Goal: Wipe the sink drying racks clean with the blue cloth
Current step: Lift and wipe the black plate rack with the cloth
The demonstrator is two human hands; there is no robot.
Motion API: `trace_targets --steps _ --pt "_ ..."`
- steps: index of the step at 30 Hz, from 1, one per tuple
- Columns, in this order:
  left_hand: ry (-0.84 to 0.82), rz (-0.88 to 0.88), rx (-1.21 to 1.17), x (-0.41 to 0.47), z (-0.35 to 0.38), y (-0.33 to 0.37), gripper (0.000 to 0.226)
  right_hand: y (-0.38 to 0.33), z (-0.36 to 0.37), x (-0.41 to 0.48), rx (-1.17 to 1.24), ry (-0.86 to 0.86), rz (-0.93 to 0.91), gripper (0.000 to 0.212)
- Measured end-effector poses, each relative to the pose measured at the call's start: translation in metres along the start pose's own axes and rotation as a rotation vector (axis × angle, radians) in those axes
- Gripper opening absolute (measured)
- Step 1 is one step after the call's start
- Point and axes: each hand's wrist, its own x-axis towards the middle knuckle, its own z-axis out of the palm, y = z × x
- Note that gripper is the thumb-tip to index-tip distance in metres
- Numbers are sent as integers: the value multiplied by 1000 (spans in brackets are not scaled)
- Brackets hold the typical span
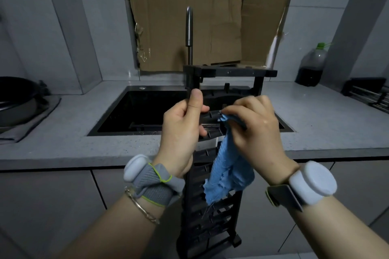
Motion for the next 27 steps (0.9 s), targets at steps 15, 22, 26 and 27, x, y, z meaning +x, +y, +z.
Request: trace_targets --steps 15,22,26,27 --pt "-13 -32 -216 -1 6 -2 57 -38 2 2 236 11 6 19" --pt "-1 11 -159 -2 3 -4 53 -35 -1 5 19 -66 -24 25" --pt "33 29 -77 -3 1 -11 55 -22 -4 6 -43 -142 -95 26" --pt "41 23 -60 -4 0 -13 56 -21 -4 4 -10 -158 -84 24"
